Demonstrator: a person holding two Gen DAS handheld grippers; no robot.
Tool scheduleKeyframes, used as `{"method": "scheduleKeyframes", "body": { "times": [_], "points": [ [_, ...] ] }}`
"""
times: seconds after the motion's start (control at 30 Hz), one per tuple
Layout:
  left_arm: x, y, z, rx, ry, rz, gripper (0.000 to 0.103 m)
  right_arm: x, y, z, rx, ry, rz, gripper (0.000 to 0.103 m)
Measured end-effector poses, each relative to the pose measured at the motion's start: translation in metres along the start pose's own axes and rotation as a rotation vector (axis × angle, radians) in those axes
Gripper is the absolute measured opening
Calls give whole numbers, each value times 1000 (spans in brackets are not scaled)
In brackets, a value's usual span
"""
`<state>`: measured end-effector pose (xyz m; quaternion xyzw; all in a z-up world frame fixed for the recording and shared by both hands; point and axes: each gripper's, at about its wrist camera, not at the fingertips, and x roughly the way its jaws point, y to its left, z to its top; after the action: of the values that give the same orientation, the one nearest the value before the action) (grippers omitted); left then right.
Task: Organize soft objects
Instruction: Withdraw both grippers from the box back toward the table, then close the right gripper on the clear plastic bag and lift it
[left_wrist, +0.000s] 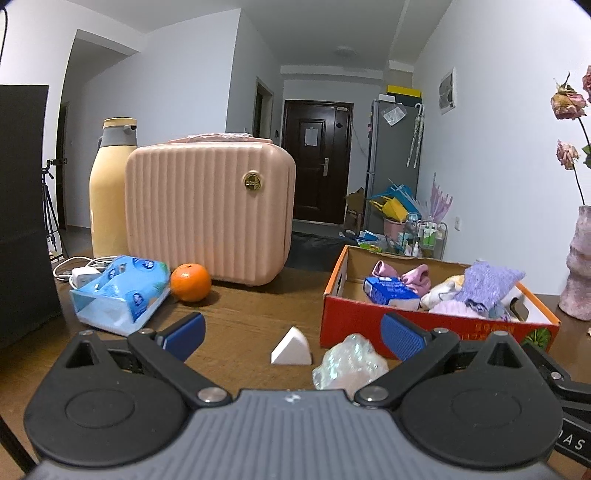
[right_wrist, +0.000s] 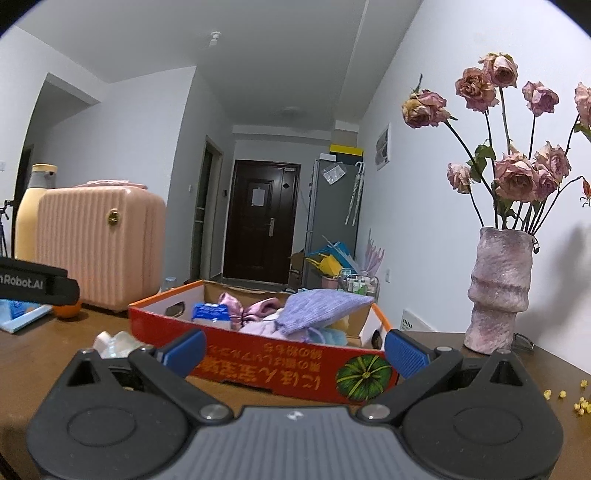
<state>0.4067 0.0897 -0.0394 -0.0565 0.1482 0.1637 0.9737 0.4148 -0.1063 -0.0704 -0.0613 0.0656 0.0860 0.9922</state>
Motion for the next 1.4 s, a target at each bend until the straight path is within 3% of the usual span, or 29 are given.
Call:
{"method": "scheduleKeyframes", "body": {
  "times": [0.27,0.5,1.07,1.4],
  "points": [
    [-24,24,-7,34,12,-17,103,-16,27,-4,-30,39,38,103],
    [-19,50,-6,25,51,-15,103,-10,52,-5,-44,94,86,103],
    [4,110,-1,44,74,17,103,48,113,0,-9,236,171,103],
    [22,141,1,36,103,35,103,88,125,0,75,358,207,103]
  ]
}}
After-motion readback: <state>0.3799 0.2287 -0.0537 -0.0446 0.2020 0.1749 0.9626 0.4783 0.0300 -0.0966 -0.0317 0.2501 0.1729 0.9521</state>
